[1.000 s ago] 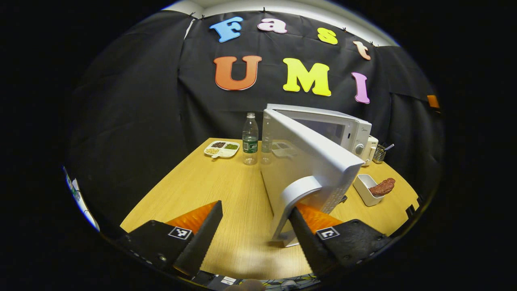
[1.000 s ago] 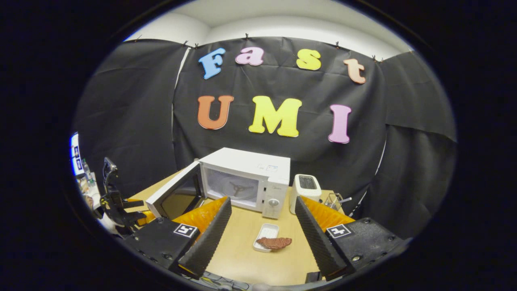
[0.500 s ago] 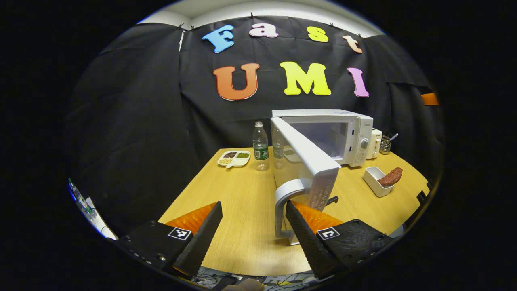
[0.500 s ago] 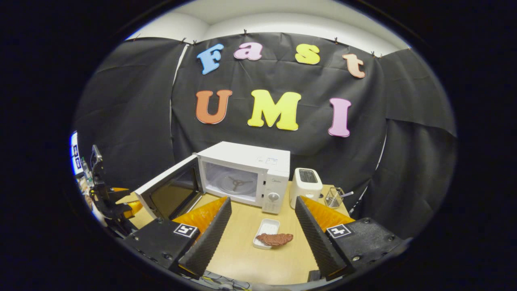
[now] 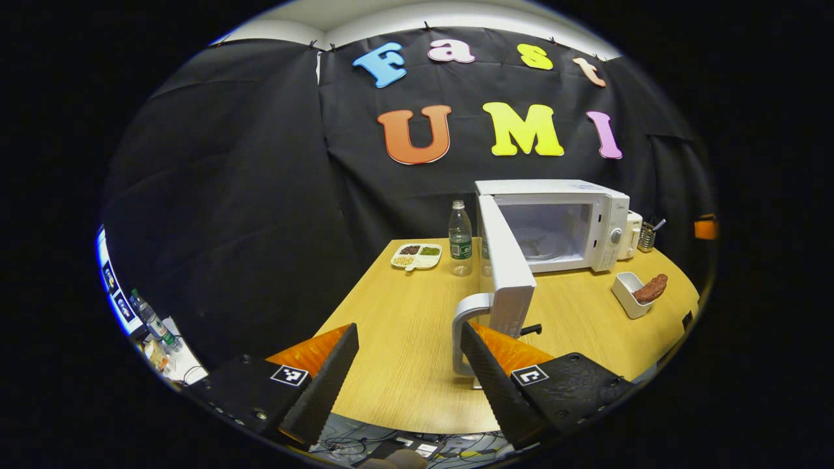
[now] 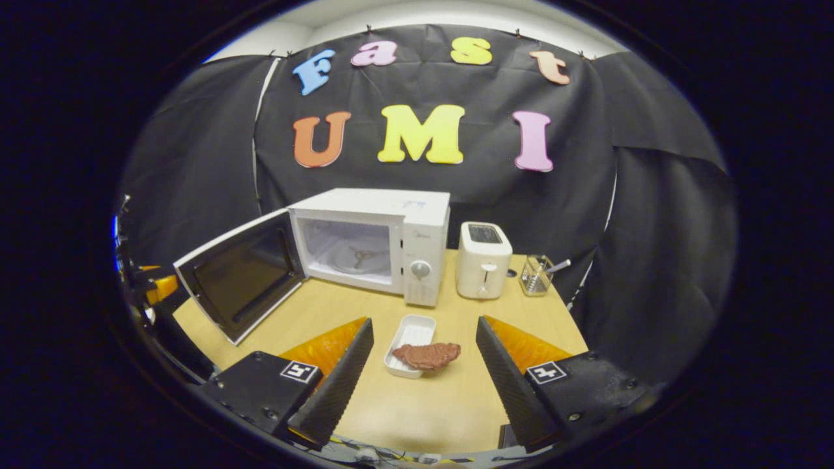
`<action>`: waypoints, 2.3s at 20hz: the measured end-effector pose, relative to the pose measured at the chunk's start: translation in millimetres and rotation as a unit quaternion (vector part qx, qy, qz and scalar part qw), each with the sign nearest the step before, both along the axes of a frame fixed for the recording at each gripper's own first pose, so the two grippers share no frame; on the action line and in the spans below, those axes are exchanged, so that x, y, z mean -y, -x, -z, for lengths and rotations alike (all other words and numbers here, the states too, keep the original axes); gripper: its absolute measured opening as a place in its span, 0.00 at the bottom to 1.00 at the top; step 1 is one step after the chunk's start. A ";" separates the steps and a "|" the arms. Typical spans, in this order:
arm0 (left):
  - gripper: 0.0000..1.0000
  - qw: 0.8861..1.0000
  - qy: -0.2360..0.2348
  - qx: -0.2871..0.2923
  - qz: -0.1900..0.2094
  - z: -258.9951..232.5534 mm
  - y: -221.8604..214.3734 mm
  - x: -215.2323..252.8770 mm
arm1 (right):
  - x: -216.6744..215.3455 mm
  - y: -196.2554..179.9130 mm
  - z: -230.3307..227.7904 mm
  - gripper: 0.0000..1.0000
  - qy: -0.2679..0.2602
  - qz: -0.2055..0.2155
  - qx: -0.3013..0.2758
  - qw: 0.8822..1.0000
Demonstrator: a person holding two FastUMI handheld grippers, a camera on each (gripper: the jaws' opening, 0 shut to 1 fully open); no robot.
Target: Open the microwave oven with the left hand, put the food in, and close the microwave oven.
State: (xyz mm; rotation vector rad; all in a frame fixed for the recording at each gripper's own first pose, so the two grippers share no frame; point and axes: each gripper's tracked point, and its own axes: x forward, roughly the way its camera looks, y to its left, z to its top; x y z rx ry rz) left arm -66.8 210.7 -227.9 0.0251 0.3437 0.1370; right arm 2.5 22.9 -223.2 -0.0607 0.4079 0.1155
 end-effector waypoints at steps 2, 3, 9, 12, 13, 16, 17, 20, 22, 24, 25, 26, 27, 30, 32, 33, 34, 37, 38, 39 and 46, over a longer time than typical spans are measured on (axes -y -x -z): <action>0.97 1.000 0.004 0.010 0.004 -22.2 7.7 13.6 | 9.6 -8.1 32.5 1.00 -0.023 -0.001 -0.030 0.999; 0.97 1.000 0.007 0.019 0.009 -35.6 9.3 23.9 | 12.7 -12.0 49.7 0.96 -0.034 -0.002 -0.048 0.998; 0.97 0.994 0.056 0.076 0.049 -119.9 -8.0 110.5 | 19.4 -48.5 117.6 0.97 -0.108 -0.025 -0.108 0.988; 0.97 0.991 0.063 0.102 0.058 -154.7 -29.3 147.1 | 14.9 -72.5 140.4 0.85 -0.177 -0.038 -0.146 0.973; 0.97 0.990 0.064 0.109 0.063 -164.3 -35.2 158.4 | 12.2 -79.9 143.6 0.84 -0.201 -0.044 -0.157 0.966; 0.97 0.990 0.050 0.115 0.065 -182.8 -49.5 182.5 | 8.6 -103.5 144.0 0.86 -0.252 -0.059 -0.170 0.951; 0.96 0.991 0.042 0.114 0.061 -184.6 -52.7 188.3 | 6.1 -107.4 143.9 0.77 -0.265 -0.067 -0.176 0.946; 0.97 0.993 0.024 0.111 0.044 -194.4 -58.9 202.1 | 7.0 -112.4 146.2 0.49 -0.289 -0.091 -0.204 0.931; 0.97 0.994 0.019 0.106 0.036 -196.1 -60.2 213.0 | 3.6 -113.8 143.3 0.37 -0.316 -0.112 -0.221 0.916; 0.97 0.994 0.011 0.104 0.028 -201.3 -60.3 220.8 | -1.5 -114.3 131.0 0.27 -0.338 -0.138 -0.232 0.902; 0.97 0.994 0.009 0.105 0.026 -202.8 -60.2 224.6 | -5.1 -109.7 126.6 0.24 -0.342 -0.151 -0.233 0.898; 0.96 0.994 0.007 0.106 0.025 -204.3 -59.7 227.4 | -6.9 -110.2 123.0 0.17 -0.336 -0.161 -0.239 0.897; 0.96 0.994 0.005 0.107 0.024 -204.7 -59.1 228.2 | -8.4 -110.0 119.3 0.16 -0.325 -0.167 -0.238 0.900; 0.97 0.993 0.006 0.113 0.021 -207.5 -57.6 224.9 | -12.9 -108.5 97.6 0.13 -0.293 -0.194 -0.221 0.910; 0.97 0.993 0.013 0.118 0.022 -205.8 -56.5 220.3 | -16.0 -109.1 74.4 0.13 -0.284 -0.204 -0.204 0.914; 0.97 0.992 0.018 0.121 0.024 -204.7 -56.0 217.8 | -21.0 -109.8 61.9 0.13 -0.281 -0.207 -0.193 0.917; 0.97 0.992 0.022 0.123 0.025 -202.7 -56.0 213.4 | -26.1 -112.5 48.9 0.13 -0.280 -0.209 -0.181 0.919; 0.96 0.991 0.020 0.134 0.020 -200.3 -58.0 189.5 | -56.2 -123.5 7.7 0.13 -0.290 -0.204 -0.138 0.925; 0.97 0.991 0.016 0.131 0.024 -195.7 -59.0 183.0 | -70.8 -130.2 -3.2 0.13 -0.294 -0.200 -0.122 0.927; 0.97 0.991 0.011 0.129 0.031 -192.3 -61.0 177.3 | -86.1 -136.4 -11.9 0.13 -0.296 -0.194 -0.107 0.929; 0.97 0.991 0.014 0.097 0.095 -156.9 -74.2 154.4 | -206.2 -202.3 -22.1 0.13 -0.373 -0.091 -0.004 0.923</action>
